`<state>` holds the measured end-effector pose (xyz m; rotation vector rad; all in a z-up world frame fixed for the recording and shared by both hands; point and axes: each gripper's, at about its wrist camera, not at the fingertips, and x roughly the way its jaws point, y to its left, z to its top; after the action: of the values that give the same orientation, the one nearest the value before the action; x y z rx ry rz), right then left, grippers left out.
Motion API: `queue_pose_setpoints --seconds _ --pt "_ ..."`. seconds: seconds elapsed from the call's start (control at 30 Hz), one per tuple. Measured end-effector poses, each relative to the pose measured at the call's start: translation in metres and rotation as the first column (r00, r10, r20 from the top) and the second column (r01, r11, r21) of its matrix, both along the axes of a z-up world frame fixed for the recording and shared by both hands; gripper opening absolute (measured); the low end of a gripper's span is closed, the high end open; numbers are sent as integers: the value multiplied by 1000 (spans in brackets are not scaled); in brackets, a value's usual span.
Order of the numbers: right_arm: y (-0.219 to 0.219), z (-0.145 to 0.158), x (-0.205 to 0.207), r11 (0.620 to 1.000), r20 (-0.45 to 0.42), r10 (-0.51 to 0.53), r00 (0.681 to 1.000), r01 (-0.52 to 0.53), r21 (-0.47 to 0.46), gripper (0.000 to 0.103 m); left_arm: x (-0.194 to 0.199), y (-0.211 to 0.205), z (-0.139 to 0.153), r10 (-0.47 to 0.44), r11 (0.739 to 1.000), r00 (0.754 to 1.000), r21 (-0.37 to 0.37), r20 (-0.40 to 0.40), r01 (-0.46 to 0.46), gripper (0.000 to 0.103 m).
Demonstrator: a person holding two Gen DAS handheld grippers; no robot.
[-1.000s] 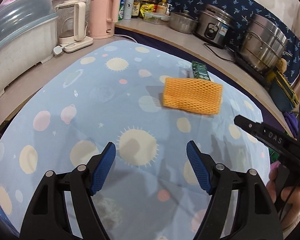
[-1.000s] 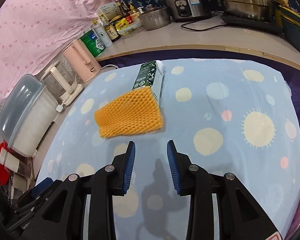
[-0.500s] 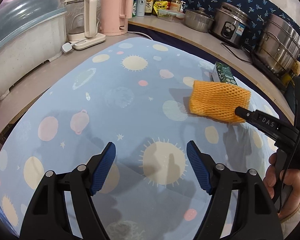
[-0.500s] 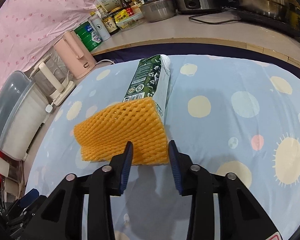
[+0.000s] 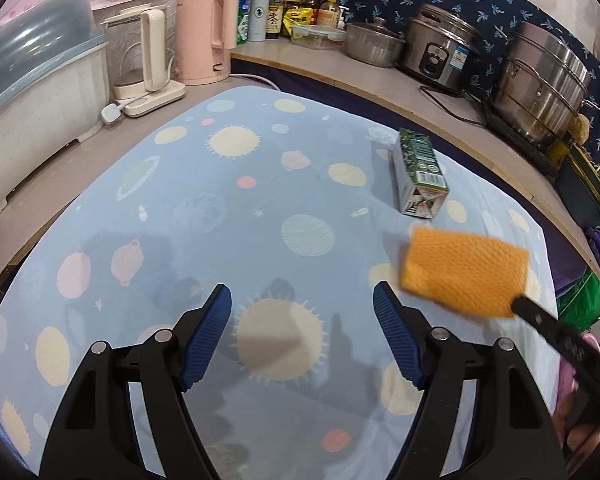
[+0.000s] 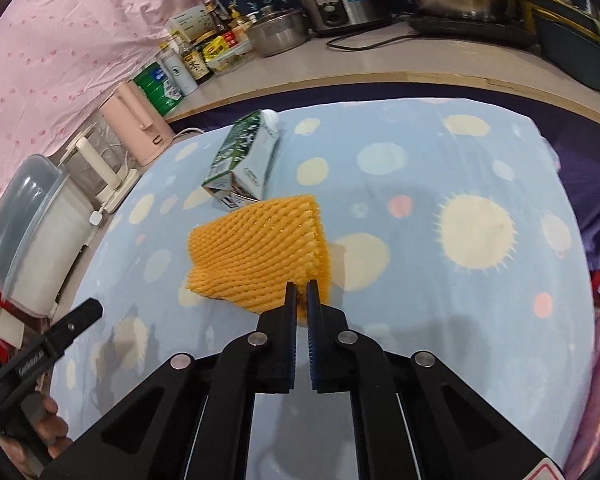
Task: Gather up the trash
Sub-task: 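Grasp the orange foam sheet with the right tool, then grasp the green milk carton with the left tool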
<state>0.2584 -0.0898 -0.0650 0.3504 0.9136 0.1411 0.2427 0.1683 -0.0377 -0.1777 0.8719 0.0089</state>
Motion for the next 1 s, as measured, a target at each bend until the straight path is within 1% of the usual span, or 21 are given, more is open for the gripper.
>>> queue_pose_setpoints --seconds 0.07,0.17,0.3,0.47,0.6,0.73,0.8,0.87,0.9,0.93,0.97,1.0 --pt "-19 2 -19 999 -8 -48 999 48 -11 5 3 -11 3 -20 1000 1000 -1 6 20 70" --pt "-43 5 -40 994 -13 -107 994 107 -11 6 8 -29 6 -53 999 998 2 18 53 73" --pt "-63 18 -52 986 15 -165 986 166 -27 6 23 -56 9 -97 995 995 1 34 97 76" --pt "-78 32 -40 976 68 -212 975 215 -33 5 53 -87 5 -135 991 990 -2 47 135 81" --pt "-83 31 -24 975 68 -221 973 223 -22 5 83 -106 1 -140 990 988 23 60 139 86" --pt "-83 23 -13 976 57 -215 975 216 -10 5 116 -117 -10 -127 991 991 55 48 125 86" --pt "-82 20 -8 977 52 -213 976 213 -3 5 128 -118 -17 -119 991 992 57 39 117 86" --pt "-82 17 -3 977 46 -211 976 211 0 6 138 -118 -24 -116 992 993 55 26 115 82" --pt "-82 15 -2 977 43 -212 976 212 3 6 142 -118 -26 -121 991 993 54 18 119 74" --pt "-83 14 0 977 40 -212 976 212 7 6 146 -118 -29 -126 991 992 55 5 125 62" --pt "-83 13 0 977 39 -212 977 211 10 5 148 -119 -32 -129 990 992 52 -10 130 57" --pt "-83 13 1 977 36 -212 977 212 11 5 149 -118 -34 -132 990 991 43 -22 133 47"
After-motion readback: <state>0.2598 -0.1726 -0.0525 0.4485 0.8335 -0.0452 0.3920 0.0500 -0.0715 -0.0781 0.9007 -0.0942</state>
